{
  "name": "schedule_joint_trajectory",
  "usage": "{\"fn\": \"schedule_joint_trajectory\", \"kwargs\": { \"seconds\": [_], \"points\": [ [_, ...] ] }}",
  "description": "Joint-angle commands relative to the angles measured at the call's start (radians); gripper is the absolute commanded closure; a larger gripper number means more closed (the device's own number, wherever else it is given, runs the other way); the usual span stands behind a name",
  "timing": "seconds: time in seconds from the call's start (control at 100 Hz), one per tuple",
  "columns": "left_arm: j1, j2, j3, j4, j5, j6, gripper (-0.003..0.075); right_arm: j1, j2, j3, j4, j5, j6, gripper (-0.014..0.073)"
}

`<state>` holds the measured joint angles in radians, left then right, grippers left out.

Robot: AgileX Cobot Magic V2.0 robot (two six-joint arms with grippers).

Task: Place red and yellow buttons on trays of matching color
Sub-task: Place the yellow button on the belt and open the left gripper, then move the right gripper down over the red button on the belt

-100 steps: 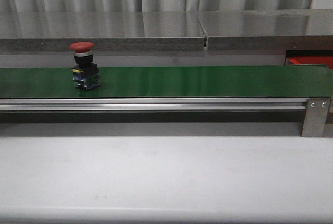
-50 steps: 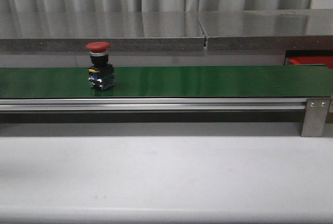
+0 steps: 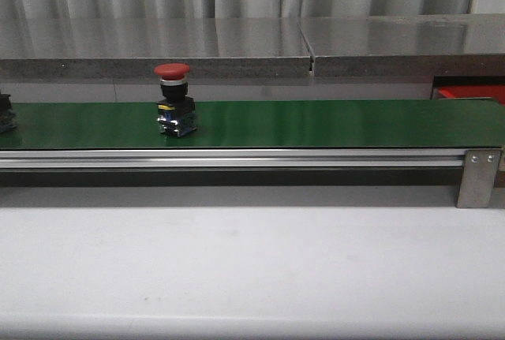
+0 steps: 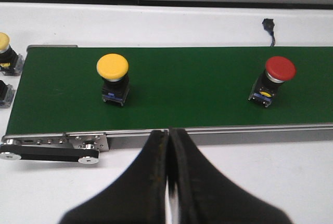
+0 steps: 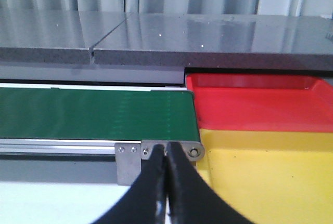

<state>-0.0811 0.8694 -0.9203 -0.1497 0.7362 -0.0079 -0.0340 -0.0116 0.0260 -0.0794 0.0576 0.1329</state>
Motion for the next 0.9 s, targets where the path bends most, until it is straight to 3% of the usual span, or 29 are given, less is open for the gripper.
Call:
{"fn": "schedule_joint_trajectory", "kwargs": {
  "seconds": [0.0,0.29,0.49,0.89],
  "points": [
    [-0.008,-0.092,0.044,-0.019,-0.094,-0.002,0.0741,0.001,-0.018,-0.022,-0.001,-0.130,-0.007,0.0711],
    [-0.008,-0.374,0.222,-0.019,-0.039,-0.002,0.0741,0.001,-0.018,-0.028,-0.002,-0.246,-0.007,0.0711],
    [-0.008,-0.469,0.234,-0.017,-0.016,-0.002,0.0741,0.002,0.018,-0.130,-0.019,-0.038,-0.007,0.0711],
    [-0.008,-0.481,0.234,-0.017,-0.014,-0.002,0.0741,0.002,0.300,-0.398,-0.019,0.114,-0.007,0.0711]
  ]
}}
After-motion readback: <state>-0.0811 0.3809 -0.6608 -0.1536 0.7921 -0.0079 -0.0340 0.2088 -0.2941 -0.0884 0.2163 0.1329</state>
